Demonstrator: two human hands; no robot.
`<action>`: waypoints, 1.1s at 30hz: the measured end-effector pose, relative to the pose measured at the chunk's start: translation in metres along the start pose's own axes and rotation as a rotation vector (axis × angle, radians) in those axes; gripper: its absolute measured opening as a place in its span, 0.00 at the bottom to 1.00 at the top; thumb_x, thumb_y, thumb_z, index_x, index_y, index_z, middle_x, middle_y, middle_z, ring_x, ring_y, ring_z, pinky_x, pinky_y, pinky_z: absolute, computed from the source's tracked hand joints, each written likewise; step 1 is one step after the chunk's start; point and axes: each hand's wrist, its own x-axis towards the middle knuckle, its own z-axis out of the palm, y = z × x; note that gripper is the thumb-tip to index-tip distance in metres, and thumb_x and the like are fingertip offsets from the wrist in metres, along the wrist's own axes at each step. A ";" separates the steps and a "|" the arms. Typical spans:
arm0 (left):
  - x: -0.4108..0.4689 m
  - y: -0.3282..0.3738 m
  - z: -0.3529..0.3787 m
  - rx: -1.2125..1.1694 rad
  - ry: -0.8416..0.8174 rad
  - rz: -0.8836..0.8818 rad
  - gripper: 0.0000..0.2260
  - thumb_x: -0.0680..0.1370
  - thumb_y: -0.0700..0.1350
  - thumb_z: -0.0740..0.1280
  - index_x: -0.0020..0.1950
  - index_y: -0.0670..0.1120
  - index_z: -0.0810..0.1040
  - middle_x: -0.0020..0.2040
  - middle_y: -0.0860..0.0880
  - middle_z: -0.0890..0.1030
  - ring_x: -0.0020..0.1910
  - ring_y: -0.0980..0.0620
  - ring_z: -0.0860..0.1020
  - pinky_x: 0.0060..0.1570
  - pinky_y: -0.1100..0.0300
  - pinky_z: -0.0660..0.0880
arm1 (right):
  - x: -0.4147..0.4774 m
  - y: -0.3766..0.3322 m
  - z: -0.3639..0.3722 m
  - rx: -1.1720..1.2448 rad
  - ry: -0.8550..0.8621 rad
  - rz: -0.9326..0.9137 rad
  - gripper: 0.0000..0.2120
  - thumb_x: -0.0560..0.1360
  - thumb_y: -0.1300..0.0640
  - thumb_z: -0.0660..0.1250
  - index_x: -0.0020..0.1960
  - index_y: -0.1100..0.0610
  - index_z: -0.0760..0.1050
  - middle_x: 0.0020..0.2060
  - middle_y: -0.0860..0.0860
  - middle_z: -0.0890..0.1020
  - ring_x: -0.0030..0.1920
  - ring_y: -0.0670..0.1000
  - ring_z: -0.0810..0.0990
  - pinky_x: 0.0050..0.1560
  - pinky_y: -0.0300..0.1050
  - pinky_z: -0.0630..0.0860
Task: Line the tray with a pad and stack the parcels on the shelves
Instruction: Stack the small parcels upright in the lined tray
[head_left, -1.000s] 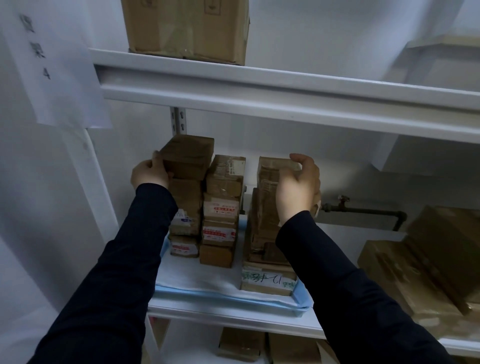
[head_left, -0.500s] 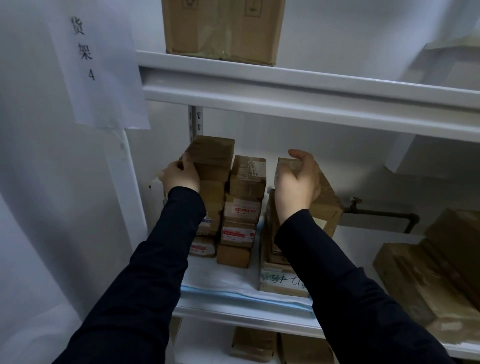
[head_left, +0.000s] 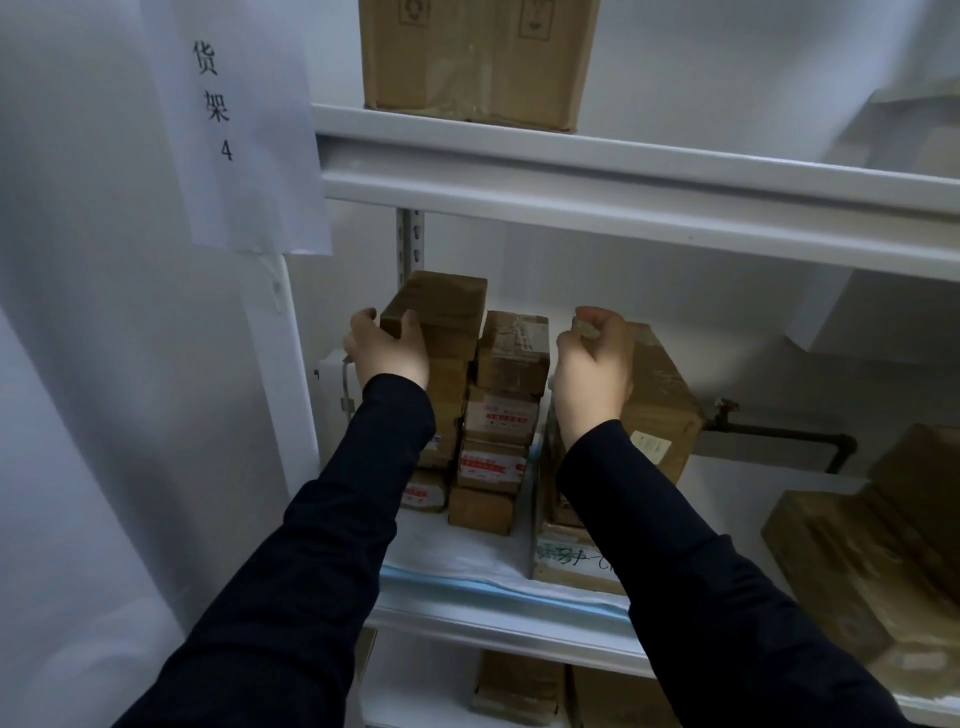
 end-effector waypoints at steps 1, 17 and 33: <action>-0.003 0.001 0.000 -0.003 0.010 0.019 0.22 0.80 0.48 0.60 0.71 0.42 0.61 0.70 0.42 0.62 0.62 0.44 0.72 0.55 0.59 0.69 | -0.001 0.000 -0.001 0.005 -0.017 0.003 0.09 0.65 0.45 0.57 0.43 0.33 0.66 0.56 0.47 0.76 0.53 0.57 0.78 0.57 0.63 0.75; -0.092 0.027 0.046 -0.048 -0.028 0.408 0.11 0.77 0.38 0.63 0.60 0.41 0.74 0.56 0.48 0.74 0.52 0.56 0.71 0.48 0.73 0.63 | 0.021 0.008 -0.069 0.103 -0.083 -0.049 0.06 0.77 0.61 0.60 0.50 0.52 0.73 0.40 0.44 0.76 0.39 0.41 0.74 0.39 0.36 0.71; -0.213 0.061 0.168 -0.123 -0.422 0.240 0.09 0.77 0.40 0.63 0.37 0.48 0.75 0.33 0.53 0.77 0.34 0.54 0.74 0.40 0.61 0.71 | 0.072 0.049 -0.227 0.098 -0.227 0.047 0.11 0.77 0.66 0.57 0.47 0.52 0.72 0.37 0.51 0.79 0.35 0.47 0.76 0.32 0.33 0.71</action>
